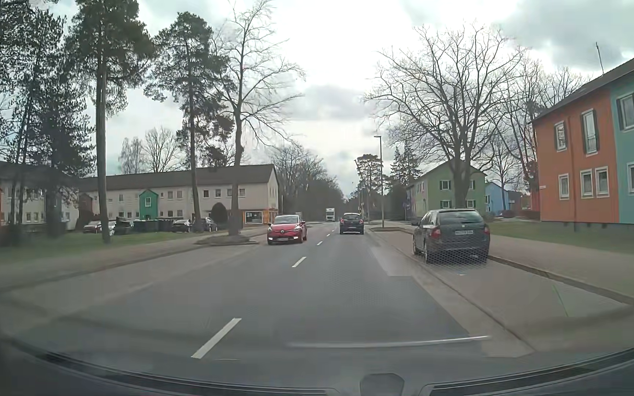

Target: Follow the waypoints while adhering to traffic rules and regulations

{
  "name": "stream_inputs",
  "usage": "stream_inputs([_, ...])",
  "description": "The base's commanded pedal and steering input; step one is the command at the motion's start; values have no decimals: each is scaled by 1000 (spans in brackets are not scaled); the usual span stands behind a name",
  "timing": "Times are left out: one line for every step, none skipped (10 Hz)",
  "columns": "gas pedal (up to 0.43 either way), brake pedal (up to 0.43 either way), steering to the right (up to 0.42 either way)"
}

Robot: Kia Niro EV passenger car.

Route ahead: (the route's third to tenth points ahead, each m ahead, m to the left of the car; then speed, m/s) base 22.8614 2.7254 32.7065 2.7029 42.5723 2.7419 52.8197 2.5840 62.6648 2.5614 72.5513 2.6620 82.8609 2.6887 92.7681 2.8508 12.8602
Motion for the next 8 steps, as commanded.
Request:
stream_inputs([138,0,2])
stream_inputs([138,0,1])
stream_inputs([138,0,2])
stream_inputs([138,0,1])
stream_inputs([138,0,2])
stream_inputs([138,0,1])
stream_inputs([138,0,1])
stream_inputs([130,0,2])
